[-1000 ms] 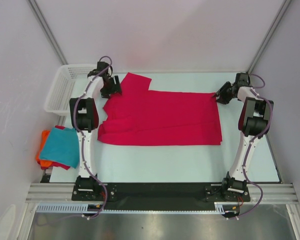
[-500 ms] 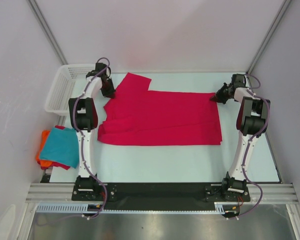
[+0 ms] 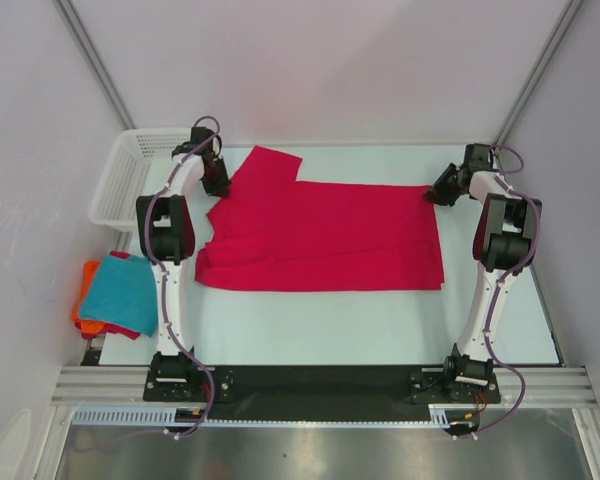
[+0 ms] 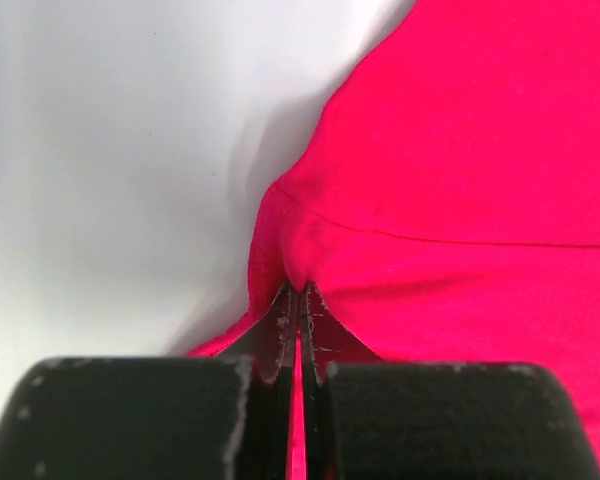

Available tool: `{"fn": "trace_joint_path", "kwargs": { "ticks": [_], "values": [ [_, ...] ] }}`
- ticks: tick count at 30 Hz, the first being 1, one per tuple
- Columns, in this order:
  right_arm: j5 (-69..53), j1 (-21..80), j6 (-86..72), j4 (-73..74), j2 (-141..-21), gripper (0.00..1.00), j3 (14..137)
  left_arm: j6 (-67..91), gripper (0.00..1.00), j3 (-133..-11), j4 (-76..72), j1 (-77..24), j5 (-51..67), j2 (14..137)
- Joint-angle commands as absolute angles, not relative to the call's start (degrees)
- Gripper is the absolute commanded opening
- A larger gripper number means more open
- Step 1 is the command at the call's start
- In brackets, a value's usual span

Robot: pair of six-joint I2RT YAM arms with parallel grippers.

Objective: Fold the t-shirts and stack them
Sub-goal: Grap the side of the flattened tshirt furthest away from the robot with both arms

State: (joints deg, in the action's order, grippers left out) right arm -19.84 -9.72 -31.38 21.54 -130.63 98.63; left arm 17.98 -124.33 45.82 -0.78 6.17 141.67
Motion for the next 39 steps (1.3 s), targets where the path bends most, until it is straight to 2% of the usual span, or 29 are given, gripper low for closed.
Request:
{"fn": "trace_joint_path", "kwargs": {
  "ticks": [1, 9, 34, 36, 37, 38, 39],
  "values": [
    [-15.0, -11.5, -30.5, 27.1, -131.5, 0.27, 102.7, 17.0, 0.00, -122.4, 47.1, -0.6, 5.3, 137.9],
    [-12.5, -12.3, -30.2, 27.8, -131.3, 0.28, 104.6, 17.0, 0.00, -120.8, 46.0, -0.7, 6.5, 137.7],
    [-19.0, -8.5, -30.4, 30.8, -142.8, 0.33, 112.9, 16.0, 0.00, -119.3, 45.4, -0.6, 6.2, 136.9],
    [-19.5, -8.3, -30.1, 30.8, -143.0, 0.30, 112.8, 15.9, 0.00, -119.0, 45.4, -0.6, 6.1, 136.9],
    [-19.8, -8.3, -29.9, 30.8, -143.0, 0.19, 112.6, 15.9, 0.00, -119.1, 45.3, -0.6, 6.0, 136.9],
    [-19.9, -8.2, -29.8, 30.4, -142.8, 0.00, 112.2, 15.9, 0.00, -118.9, 45.3, -0.6, 5.8, 137.0],
    [-20.0, -8.1, -29.7, 30.0, -142.4, 0.00, 111.0, 15.9, 0.00, -118.8, 45.4, -0.6, 5.9, 137.0]
  ]
}}
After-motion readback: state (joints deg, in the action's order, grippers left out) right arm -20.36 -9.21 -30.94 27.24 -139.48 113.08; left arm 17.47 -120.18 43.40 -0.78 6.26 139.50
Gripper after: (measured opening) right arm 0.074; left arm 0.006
